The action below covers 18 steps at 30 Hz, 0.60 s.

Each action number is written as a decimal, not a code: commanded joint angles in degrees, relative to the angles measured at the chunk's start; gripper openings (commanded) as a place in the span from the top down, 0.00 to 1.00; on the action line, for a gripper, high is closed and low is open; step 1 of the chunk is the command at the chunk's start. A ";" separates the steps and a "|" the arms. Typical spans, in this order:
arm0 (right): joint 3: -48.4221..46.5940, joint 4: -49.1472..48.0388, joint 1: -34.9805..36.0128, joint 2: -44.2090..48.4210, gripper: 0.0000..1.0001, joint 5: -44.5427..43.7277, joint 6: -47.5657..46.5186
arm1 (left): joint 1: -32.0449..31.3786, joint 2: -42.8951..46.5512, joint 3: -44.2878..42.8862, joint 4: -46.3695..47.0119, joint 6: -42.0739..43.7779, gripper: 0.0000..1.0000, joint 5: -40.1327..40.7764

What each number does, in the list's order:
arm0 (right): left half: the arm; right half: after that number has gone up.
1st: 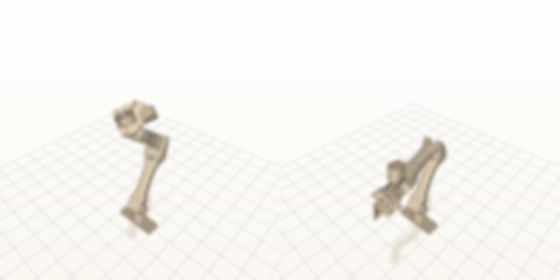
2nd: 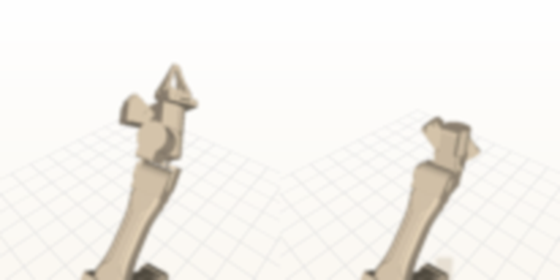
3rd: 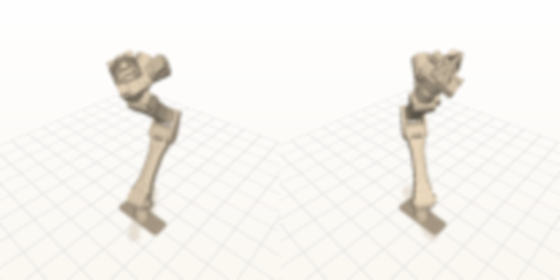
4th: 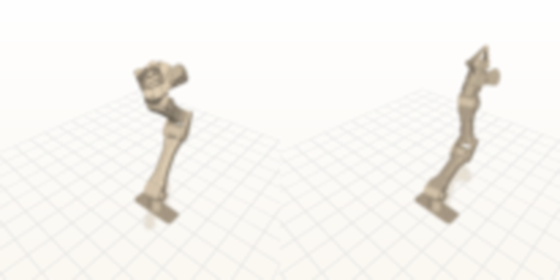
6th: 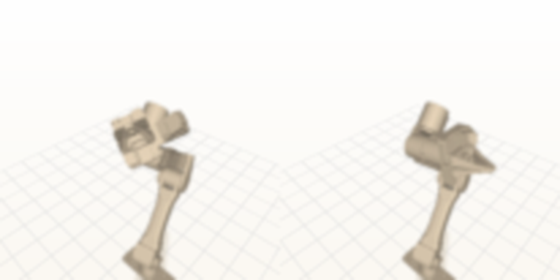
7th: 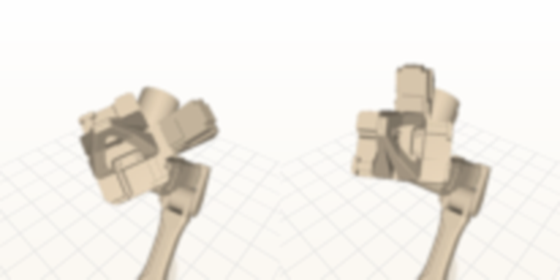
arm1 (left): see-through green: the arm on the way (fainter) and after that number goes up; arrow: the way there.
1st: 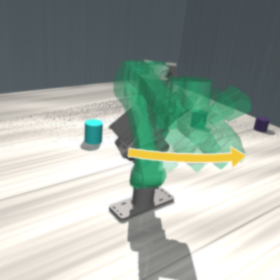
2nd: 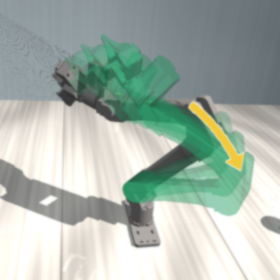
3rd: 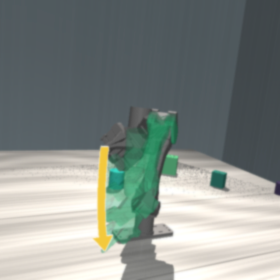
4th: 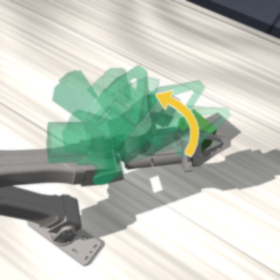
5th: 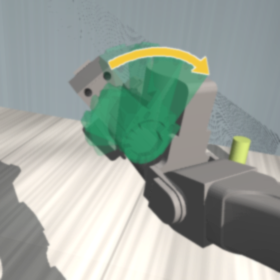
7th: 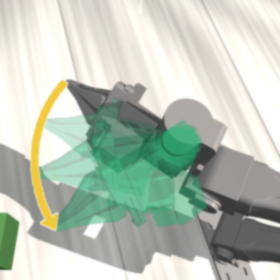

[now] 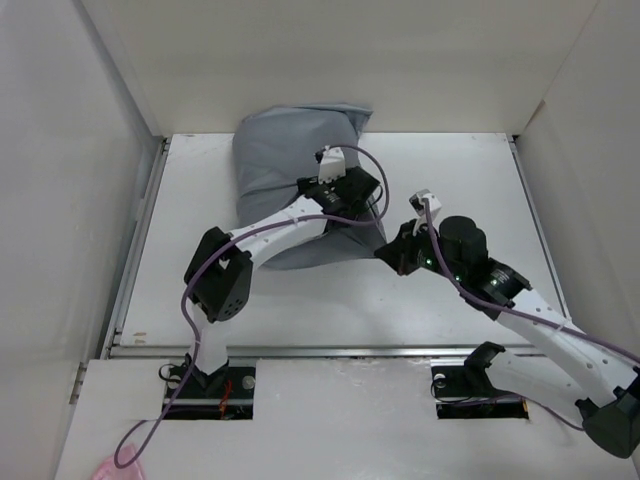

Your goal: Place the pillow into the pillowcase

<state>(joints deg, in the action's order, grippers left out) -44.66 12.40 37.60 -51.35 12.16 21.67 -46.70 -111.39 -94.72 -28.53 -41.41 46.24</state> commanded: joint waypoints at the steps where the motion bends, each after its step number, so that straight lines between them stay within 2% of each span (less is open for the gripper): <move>1: -3.41 8.33 2.56 1.88 1.00 -0.98 2.41 | 1.35 3.53 5.84 5.16 0.45 0.02 -1.22; 2: -3.93 9.30 2.56 1.00 1.00 -5.53 1.89 | -0.31 7.55 8.12 6.29 3.06 0.00 -3.59; 5: -6.31 12.72 2.56 -2.95 1.00 -11.88 2.49 | -3.74 16.17 16.65 7.00 5.10 0.00 -13.60; 7: -8.15 15.53 2.56 -6.02 0.99 -17.60 2.50 | -5.24 20.14 22.08 5.78 4.33 0.00 -19.48; 8: -8.85 16.59 2.56 -7.08 0.95 -19.27 3.19 | -5.94 22.16 23.77 5.07 3.54 0.00 -21.17; 9: -9.47 17.56 2.04 -7.88 0.91 -22.50 3.20 | -7.60 26.54 25.79 4.55 2.83 0.00 -22.76; 10: -10.35 18.78 2.03 -8.67 0.80 -23.58 3.20 | -8.40 28.84 29.81 4.54 2.82 0.00 -24.95; 12: -11.05 19.85 2.03 -10.52 0.68 -25.08 3.20 | -11.12 35.32 33.44 3.57 1.51 0.00 -30.05; 13: -11.06 19.85 1.51 -10.52 0.51 -25.78 3.20 | -11.92 37.46 34.94 1.66 0.81 0.00 -31.37; 15: -11.59 21.25 1.51 -11.23 0.36 -25.79 3.20 | -13.41 43.94 38.54 -1.42 -4.26 0.00 -31.38; 17: -11.59 21.78 1.51 -10.70 0.24 -24.74 1.37 | -14.82 48.62 40.13 -8.53 -9.10 0.00 -29.11; 18: -11.59 21.79 1.51 -9.57 0.24 -23.77 -1.86 | -14.83 50.90 40.66 -10.73 -11.30 0.00 -26.75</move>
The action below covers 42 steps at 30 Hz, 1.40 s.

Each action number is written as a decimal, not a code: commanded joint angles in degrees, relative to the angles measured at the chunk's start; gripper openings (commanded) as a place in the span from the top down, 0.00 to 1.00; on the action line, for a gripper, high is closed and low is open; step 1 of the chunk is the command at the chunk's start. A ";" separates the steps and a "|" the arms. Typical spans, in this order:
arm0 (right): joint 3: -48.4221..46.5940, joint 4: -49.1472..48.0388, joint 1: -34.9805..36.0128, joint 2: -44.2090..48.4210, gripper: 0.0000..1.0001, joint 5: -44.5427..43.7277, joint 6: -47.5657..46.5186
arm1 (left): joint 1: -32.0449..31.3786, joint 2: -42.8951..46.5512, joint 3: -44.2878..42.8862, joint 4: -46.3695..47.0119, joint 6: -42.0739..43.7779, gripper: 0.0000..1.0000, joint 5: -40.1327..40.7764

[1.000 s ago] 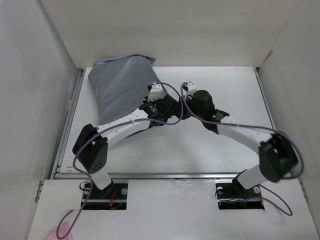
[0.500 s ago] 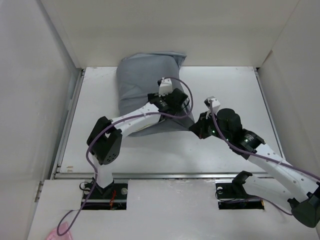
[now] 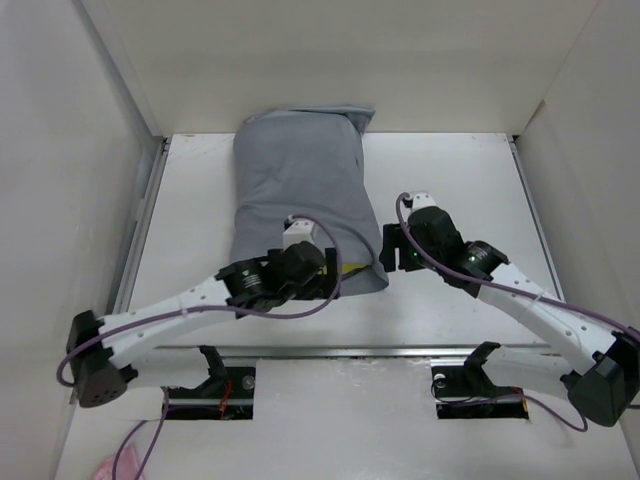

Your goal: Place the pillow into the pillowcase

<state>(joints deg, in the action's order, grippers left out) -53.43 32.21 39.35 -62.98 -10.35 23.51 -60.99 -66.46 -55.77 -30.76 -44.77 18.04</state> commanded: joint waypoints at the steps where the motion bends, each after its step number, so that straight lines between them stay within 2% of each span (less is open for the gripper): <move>1: -2.82 1.37 -0.24 2.77 0.24 0.40 -5.99 | -0.53 10.51 2.24 -10.70 -13.35 0.00 3.12; 4: -2.21 -2.58 3.00 4.09 0.23 6.55 -10.66 | -0.53 18.08 4.96 -22.03 -25.49 0.00 12.17; 5: -2.21 -3.89 5.36 4.09 0.23 11.27 -11.46 | -0.53 19.77 5.58 -28.58 -35.63 0.00 14.28; 7: -1.51 -9.86 8.62 1.04 0.23 14.64 -12.86 | 0.17 23.20 8.12 -32.59 -44.04 0.00 18.58; 9: -2.29 -13.29 13.09 -2.22 0.23 15.80 -12.87 | 0.17 28.64 10.67 -34.09 -48.98 0.00 20.97; 12: -4.31 -18.92 14.61 -10.12 0.23 16.33 -11.57 | 0.17 35.85 15.59 -30.77 -56.71 0.00 23.00; 15: -5.11 -26.65 14.61 -16.98 0.23 16.33 -7.26 | 0.17 40.86 20.77 -26.47 -57.35 0.00 23.00; 16: -5.71 -28.50 14.61 -18.65 0.23 19.20 -7.25 | 0.17 40.88 23.92 -24.97 -57.96 0.00 23.79; 19: -6.25 -35.18 15.75 -25.16 0.24 18.52 -5.40 | 0.17 38.62 26.85 -25.83 -66.83 0.00 25.11; 24: -8.09 -40.28 15.75 -33.51 0.28 15.18 0.39 | 0.17 31.05 23.08 -25.31 -67.46 0.00 32.38; 25: -8.70 -40.29 15.75 -34.22 0.28 13.62 2.14 | 0.17 27.99 22.29 -25.31 -68.25 0.00 33.28; 26: -8.71 -40.29 16.54 -34.84 0.28 8.29 3.72 | 0.69 26.57 21.41 -25.31 -68.78 0.00 33.81; 27: -9.49 -40.29 16.54 -35.45 0.22 5.28 5.31 | 0.70 25.25 19.84 -25.31 -68.78 0.00 34.33; 29: -10.73 -38.63 16.55 -36.51 0.18 -3.84 12.24 | 1.39 22.35 18.60 -25.31 -66.95 0.00 34.86; 30: -11.77 -38.10 16.55 -37.03 0.17 -12.07 14.09 | 2.10 21.73 18.07 -22.61 -65.37 0.00 34.87; 32: -12.31 -35.81 16.55 -36.08 0.17 -19.15 19.90 | 3.50 20.41 17.54 -16.38 -55.03 0.00 34.87; 33: -12.31 -35.81 16.55 -35.38 0.19 -25.10 21.04 | 5.77 19.88 17.54 -6.60 -49.33 0.00 33.48; 34: -12.31 -35.11 16.55 -34.67 0.19 -27.51 22.01 | 7.36 19.18 17.54 -1.72 -43.35 0.00 31.81; 35: -12.31 -34.50 16.55 -34.14 0.19 -29.36 22.02 | 9.12 18.21 17.54 1.99 -34.24 0.00 27.61; 36: -13.18 -33.53 16.55 -34.14 0.19 -30.86 22.02 | 12.27 15.94 17.54 4.63 -31.28 0.00 25.75; 39: -15.91 -30.19 14.79 -35.54 0.16 -31.84 22.02 | 16.07 12.68 14.47 6.15 -25.91 0.00 23.10; 42: -17.23 -29.57 10.23 -39.30 0.13 -27.29 22.02 | 20.72 11.35 13.76 9.83 -20.20 0.00 19.69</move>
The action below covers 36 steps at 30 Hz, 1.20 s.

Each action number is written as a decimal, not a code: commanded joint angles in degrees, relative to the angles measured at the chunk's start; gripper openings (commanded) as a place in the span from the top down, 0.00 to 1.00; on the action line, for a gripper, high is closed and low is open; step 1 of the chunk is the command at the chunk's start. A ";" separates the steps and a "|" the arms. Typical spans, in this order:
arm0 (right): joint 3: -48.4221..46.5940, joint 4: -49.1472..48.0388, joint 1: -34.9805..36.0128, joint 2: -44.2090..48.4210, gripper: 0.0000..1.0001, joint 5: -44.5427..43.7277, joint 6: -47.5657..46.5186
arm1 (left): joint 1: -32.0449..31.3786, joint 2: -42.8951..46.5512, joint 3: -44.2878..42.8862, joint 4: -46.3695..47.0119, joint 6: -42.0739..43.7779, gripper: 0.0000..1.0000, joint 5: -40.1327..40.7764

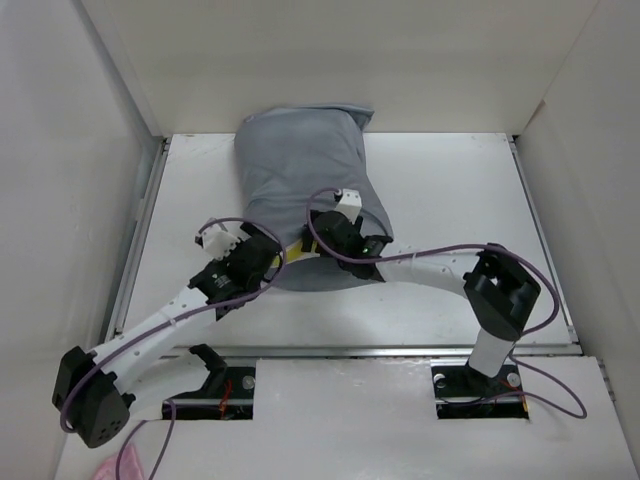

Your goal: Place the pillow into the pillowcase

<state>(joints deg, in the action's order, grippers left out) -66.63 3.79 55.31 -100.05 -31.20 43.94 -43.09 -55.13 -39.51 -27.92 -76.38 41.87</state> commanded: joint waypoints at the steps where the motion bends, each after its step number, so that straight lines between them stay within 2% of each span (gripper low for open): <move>1: -4.03 -1.16 -7.30 -2.95 0.13 -3.89 1.58 | 5.88 0.03 -1.46 9.27 15.26 0.00 -6.25; 2: -3.25 -1.16 -10.10 -2.96 0.13 1.00 1.58 | 7.48 0.03 1.07 15.38 17.21 0.00 -8.97; 4: -0.10 -6.31 -11.97 -3.57 0.13 5.78 0.80 | 11.34 -0.58 4.50 21.82 20.02 0.03 -16.44; 7: 2.64 -10.20 -11.98 -2.17 0.14 7.55 -1.75 | 13.64 -2.34 5.76 25.45 21.97 0.06 -23.29; 12: 4.84 -15.12 -11.28 -1.64 0.14 9.58 -3.86 | 13.65 -4.90 6.28 29.86 23.47 0.12 -31.22; 16: 5.37 -15.13 -10.75 -1.64 0.14 8.88 -3.87 | 11.71 -2.53 10.40 30.46 22.85 0.25 -32.20; 17: 5.37 -15.13 -10.75 -1.64 0.14 8.35 -3.34 | 11.71 -2.00 11.20 30.47 22.85 0.35 -31.42; 18: 5.37 -15.13 -10.75 -1.64 0.14 8.35 -3.34 | 11.71 -1.30 11.90 30.47 22.33 0.39 -30.62; 23: 7.12 -15.66 -10.75 0.20 0.14 7.82 -3.34 | 11.71 -1.29 12.52 23.90 22.33 0.53 -28.69; 25: 7.13 -15.14 -10.75 0.73 0.14 7.21 -3.34 | 11.71 -1.29 12.52 22.22 21.80 0.53 -27.98; 28: 7.66 -14.51 -10.75 1.87 0.14 6.59 -3.95 | 11.71 -0.59 12.00 18.27 23.03 0.43 -27.45; 29: 7.66 -13.73 -10.75 1.88 0.16 5.90 -3.95 | 11.71 0.11 12.00 16.86 23.03 0.43 -26.93; 30: 7.66 -13.03 -10.75 2.49 0.16 5.89 -3.95 | 11.71 0.11 12.00 14.32 23.03 0.37 -26.93; 33: 7.13 -11.88 -10.75 2.49 0.16 5.89 -4.48 | 11.19 1.25 12.78 11.75 22.50 0.35 -26.93; 35: 7.13 -11.88 -10.75 2.49 0.16 5.89 -4.48 | 11.19 1.78 15.59 13.84 22.67 0.35 -26.93; 36: 7.13 -11.88 -10.75 2.49 0.16 5.89 -4.48 | 11.19 1.78 16.21 15.16 22.68 0.39 -26.93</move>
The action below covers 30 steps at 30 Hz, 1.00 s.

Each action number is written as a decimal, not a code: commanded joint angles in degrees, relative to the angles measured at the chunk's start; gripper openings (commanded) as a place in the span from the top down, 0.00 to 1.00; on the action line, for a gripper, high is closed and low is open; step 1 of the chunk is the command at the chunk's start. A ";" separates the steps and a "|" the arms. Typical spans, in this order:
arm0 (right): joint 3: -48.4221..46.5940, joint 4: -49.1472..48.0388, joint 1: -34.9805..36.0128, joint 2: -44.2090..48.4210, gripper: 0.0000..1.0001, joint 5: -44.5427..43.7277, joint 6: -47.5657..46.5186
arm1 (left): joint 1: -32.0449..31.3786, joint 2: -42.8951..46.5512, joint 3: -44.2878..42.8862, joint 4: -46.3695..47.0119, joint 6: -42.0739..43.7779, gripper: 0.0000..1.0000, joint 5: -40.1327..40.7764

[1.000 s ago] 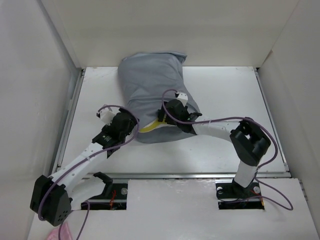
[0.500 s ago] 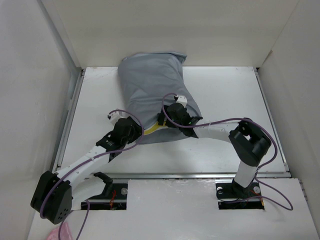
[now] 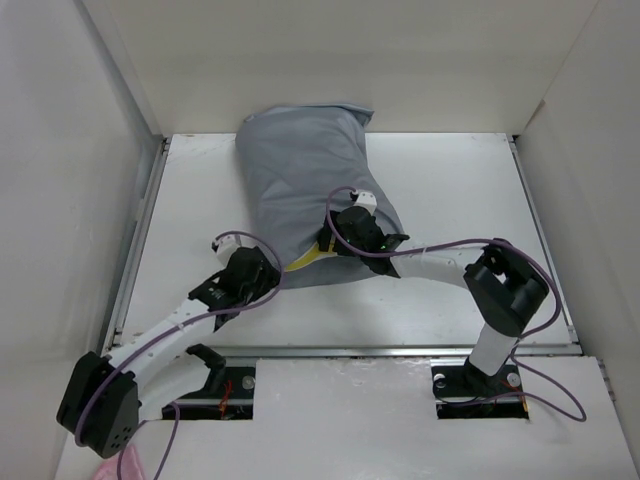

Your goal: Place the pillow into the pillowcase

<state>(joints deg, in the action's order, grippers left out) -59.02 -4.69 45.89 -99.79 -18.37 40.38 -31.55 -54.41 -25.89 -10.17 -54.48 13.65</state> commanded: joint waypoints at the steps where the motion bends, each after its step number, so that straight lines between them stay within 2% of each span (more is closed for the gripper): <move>1: -1.00 -3.40 -1.33 2.23 0.16 -6.94 -0.92 | -0.35 0.02 2.60 -0.31 1.30 0.41 0.77; 5: -1.00 -2.87 -0.81 2.23 0.16 -6.41 -0.92 | -0.35 -6.30 1.55 4.29 2.10 0.51 3.22; 8: -1.00 -2.87 -0.28 2.93 0.16 -7.02 -1.62 | -0.35 -12.55 -2.22 3.68 2.10 0.97 6.99; 9: -1.00 -2.87 0.25 2.93 0.16 -7.64 -2.14 | -0.35 -13.34 -3.02 3.67 2.10 1.00 7.61; 12: 0.31 -6.01 1.65 2.93 0.20 -7.12 -4.16 | -0.35 -13.01 -5.30 6.13 5.25 1.00 7.62; 15: 2.14 -10.76 4.11 4.41 0.19 -2.57 -14.77 | -1.58 -6.95 -7.41 4.30 6.57 1.00 10.68; 16: 3.38 -11.56 5.25 5.99 0.19 -3.16 -20.55 | -2.11 -4.85 -7.42 3.59 7.10 1.00 10.70; 18: 6.64 -12.36 7.11 9.94 0.18 -4.66 -25.07 | -2.11 1.74 -7.42 2.36 8.42 1.00 11.31; 22: 16.55 -12.36 7.64 20.58 0.08 4.19 -32.54 | -2.11 8.44 -9.61 -0.45 10.36 1.00 11.31; 25: 18.07 -15.51 7.64 22.53 0.08 8.95 -34.14 | -2.63 8.97 -10.93 -0.46 12.12 1.00 7.10; 27: 16.68 -18.51 8.16 19.74 0.12 8.97 -31.78 | -2.64 8.97 -12.16 -0.46 13.08 1.00 4.47; 28: 15.44 -19.47 8.16 18.50 0.16 7.66 -30.29 | -3.34 8.97 -12.17 -0.46 13.69 1.00 4.46; 29: 12.73 -20.26 8.16 17.10 0.25 8.00 -29.58 | -4.04 8.97 -13.39 -0.46 13.70 1.00 3.76; 30: 11.23 -21.84 8.16 14.30 0.28 8.78 -29.57 | -4.05 8.97 -13.40 -0.46 13.70 1.00 3.75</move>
<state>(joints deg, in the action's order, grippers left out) -43.22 -19.07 53.71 -81.19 -12.21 10.87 -34.52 -45.95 -35.59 -12.05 -42.76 19.86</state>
